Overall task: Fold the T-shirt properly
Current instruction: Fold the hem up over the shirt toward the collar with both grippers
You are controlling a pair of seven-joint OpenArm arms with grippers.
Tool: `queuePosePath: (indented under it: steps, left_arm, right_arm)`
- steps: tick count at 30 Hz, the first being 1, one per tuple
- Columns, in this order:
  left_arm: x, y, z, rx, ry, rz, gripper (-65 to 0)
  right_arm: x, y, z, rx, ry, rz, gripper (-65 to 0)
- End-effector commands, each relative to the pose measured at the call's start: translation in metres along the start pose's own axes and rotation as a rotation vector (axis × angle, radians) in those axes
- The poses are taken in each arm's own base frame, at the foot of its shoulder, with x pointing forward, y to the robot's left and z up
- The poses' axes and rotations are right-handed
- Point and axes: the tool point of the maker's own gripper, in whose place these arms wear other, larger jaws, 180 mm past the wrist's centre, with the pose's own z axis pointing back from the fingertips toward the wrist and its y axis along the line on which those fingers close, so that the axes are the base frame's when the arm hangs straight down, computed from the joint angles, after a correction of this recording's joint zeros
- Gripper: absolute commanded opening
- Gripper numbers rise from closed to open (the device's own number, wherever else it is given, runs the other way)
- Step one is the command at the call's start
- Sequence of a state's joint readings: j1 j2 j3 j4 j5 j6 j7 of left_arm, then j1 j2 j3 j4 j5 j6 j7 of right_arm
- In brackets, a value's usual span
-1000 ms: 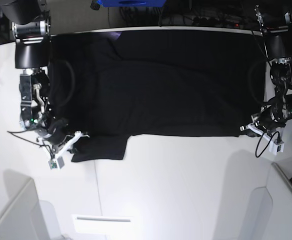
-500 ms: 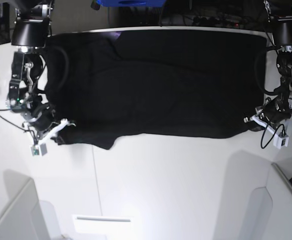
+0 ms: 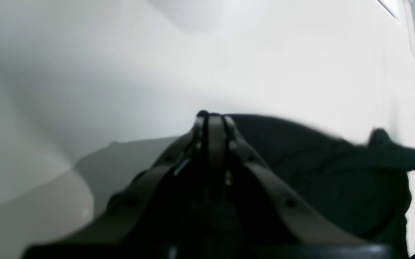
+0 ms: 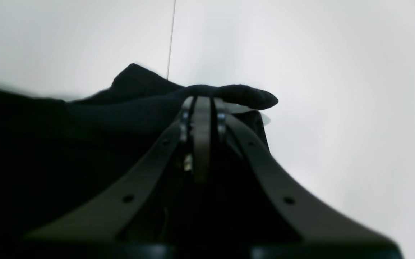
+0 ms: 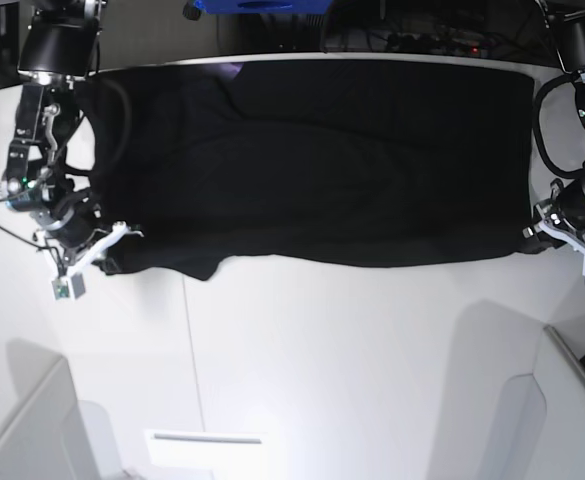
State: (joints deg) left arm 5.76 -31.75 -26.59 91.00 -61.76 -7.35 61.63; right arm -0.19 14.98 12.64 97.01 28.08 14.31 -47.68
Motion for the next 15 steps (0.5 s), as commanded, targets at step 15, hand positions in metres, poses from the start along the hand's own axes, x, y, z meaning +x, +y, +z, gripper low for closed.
queuePosePath:
  steps: [15]
  left_arm:
    - [-0.009,0.028,0.026,0.069,0.011,-0.009,-65.0]
  right_arm:
    - [-0.017,-0.021,0.053,-0.091,-0.058,-0.019,-65.0]
